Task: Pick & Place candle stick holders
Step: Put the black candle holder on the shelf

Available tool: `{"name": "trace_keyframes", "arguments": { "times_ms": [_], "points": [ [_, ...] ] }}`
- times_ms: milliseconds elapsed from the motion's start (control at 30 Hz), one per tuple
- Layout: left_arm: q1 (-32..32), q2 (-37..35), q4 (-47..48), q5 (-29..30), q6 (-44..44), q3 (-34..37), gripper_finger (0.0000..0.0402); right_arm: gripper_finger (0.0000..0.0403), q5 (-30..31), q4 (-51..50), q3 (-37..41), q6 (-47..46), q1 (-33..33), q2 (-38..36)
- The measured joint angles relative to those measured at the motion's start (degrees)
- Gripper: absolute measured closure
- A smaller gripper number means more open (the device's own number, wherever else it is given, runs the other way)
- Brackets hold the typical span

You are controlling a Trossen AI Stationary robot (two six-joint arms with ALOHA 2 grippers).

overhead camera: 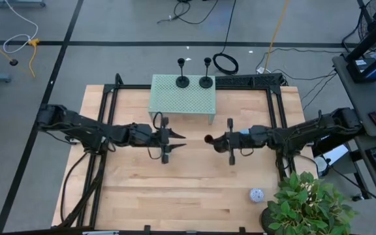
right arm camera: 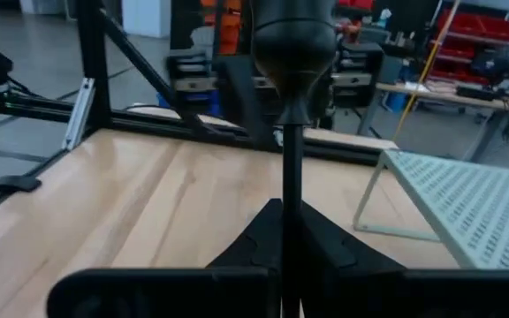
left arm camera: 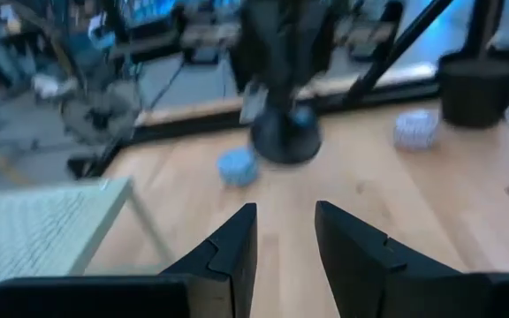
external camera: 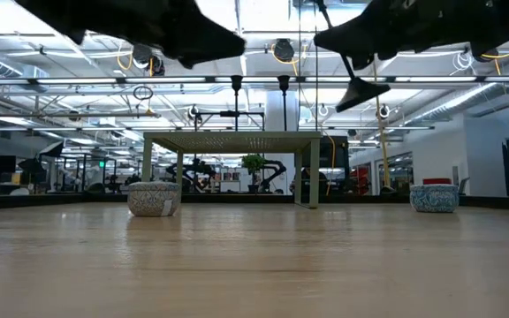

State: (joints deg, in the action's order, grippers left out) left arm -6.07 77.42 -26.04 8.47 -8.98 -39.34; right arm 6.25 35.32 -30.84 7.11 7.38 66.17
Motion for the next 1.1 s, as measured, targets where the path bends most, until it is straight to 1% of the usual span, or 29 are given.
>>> {"name": "trace_keyframes", "arguments": {
  "times_ms": [100, 267, 333, 400, 467, 567, 700, 900, 1033, 1100],
  "points": [
    [0.3, 5.2, -8.5, -0.6, -1.4, -0.1, 0.0279, 0.0396, -0.2, 0.7, 0.0, -1.2, -1.2, 0.1],
    [2.0, 13.9, -24.2, -0.9, -0.7, -0.1, 0.0279, 0.0395, -0.3, 1.2, 0.0, -2.8, -2.0, 0.3],
    [3.0, 17.2, -28.2, -3.1, 0.7, -1.1, 0.0279, 0.0395, -0.3, 1.4, 0.0, -2.7, -2.1, 0.3],
    [4.0, 20.7, -30.6, -7.0, 2.8, -3.6, 0.0279, 0.0395, -0.3, 1.2, 0.0, -2.5, -2.2, 0.3],
    [4.7, 24.1, -31.0, -9.1, 4.7, -6.7, 0.0279, 0.0395, -0.3, 1.3, 0.0, -2.5, -2.2, 0.3],
    [5.2, 28.7, -30.7, -9.5, 5.8, -11.4, 0.0279, 0.0395, -0.3, 1.2, 0.0, -2.9, -2.2, 0.3],
    [5.4, 32.6, -30.9, -12.2, 6.5, -16.4, 0.0279, 0.0395, -0.3, 1.2, 0.0, -2.8, -2.2, 0.3],
    [5.4, 34.8, -30.3, -13.2, 6.4, -20.8, 0.0279, 0.0395, -0.3, 1.4, 0.0, -2.8, -2.2, 0.2],
    [5.5, 34.9, -28.3, -13.4, 6.3, -22.1, 0.0281, 0.0395, -0.3, 1.6, 0.0, -2.7, -2.2, 0.2],
    [5.5, 34.7, -27.5, -13.4, 6.2, -22.2, 0.0291, 0.0395, -0.4, 1.5, 0.0, -2.1, -2.2, 0.2]
  ]
}}
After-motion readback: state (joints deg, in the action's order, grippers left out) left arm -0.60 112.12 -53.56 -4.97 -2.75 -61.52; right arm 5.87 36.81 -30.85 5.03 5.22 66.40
